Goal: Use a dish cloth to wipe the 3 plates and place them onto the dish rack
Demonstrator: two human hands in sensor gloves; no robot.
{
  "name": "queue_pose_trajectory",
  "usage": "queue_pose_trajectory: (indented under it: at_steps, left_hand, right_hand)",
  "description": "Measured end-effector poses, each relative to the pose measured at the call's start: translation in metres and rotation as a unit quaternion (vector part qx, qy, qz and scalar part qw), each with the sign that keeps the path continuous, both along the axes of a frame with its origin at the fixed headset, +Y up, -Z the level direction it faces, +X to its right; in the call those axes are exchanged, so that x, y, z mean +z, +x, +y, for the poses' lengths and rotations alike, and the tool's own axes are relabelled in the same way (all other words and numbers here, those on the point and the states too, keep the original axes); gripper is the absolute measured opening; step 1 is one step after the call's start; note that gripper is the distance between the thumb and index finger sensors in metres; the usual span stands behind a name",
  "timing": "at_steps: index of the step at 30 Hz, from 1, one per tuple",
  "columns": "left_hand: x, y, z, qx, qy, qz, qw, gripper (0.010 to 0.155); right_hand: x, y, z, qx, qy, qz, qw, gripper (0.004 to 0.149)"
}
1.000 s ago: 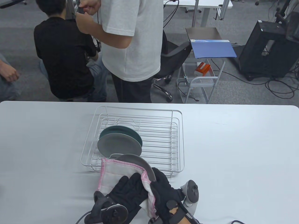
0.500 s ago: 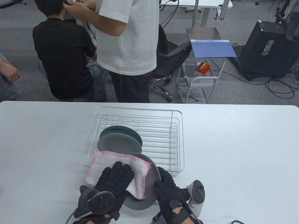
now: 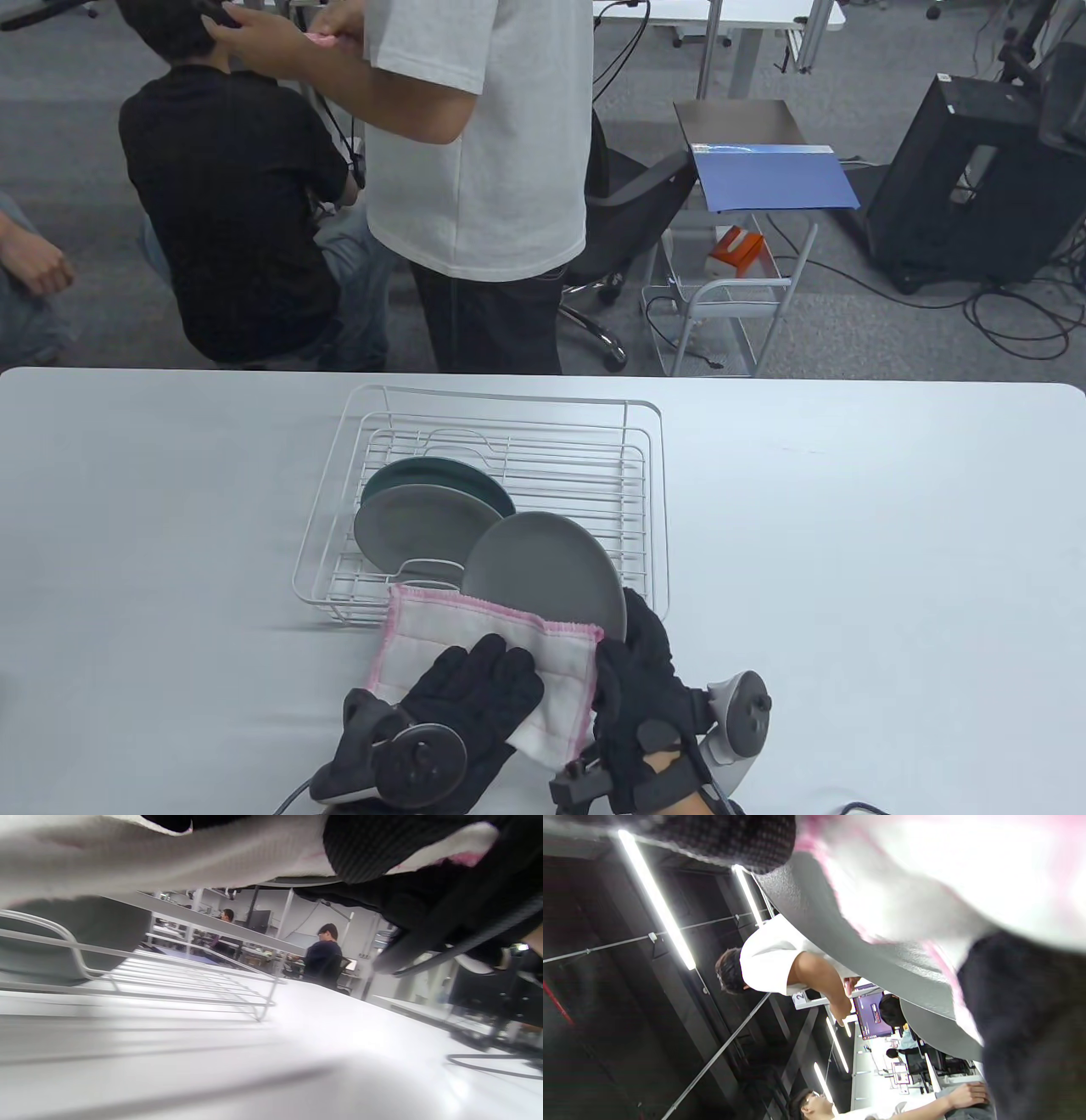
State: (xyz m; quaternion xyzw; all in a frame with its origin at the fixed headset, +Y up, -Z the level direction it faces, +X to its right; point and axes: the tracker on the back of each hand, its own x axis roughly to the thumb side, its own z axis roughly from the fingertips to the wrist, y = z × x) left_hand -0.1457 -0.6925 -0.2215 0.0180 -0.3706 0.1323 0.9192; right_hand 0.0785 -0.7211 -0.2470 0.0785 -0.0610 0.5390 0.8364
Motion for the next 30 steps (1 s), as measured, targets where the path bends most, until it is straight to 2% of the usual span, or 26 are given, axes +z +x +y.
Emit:
queue_pose_trajectory:
  at_steps: [11,19,25,30]
  left_hand:
    - [0.005,-0.002,0.006,0.004,0.055,0.016,0.998,0.053]
    - [-0.007,-0.019,0.012,0.029,0.090,0.103,0.990,0.054]
    - [-0.016,-0.034,0.014,0.037,0.089,0.138,0.986,0.054]
    - [-0.018,-0.037,0.014,0.035,0.076,0.140,0.987,0.053]
  right_hand:
    - [0.003,-0.027,-0.005,0.051,0.008,0.080,0.995,0.062]
    - [0.005,-0.031,-0.005,0.084,-0.017,0.121,0.989,0.061]
    - [0.006,-0.027,-0.001,0.071,-0.017,0.105,0.992,0.061]
    - [0.005,-0.011,0.006,0.038,-0.006,0.053,0.998,0.061]
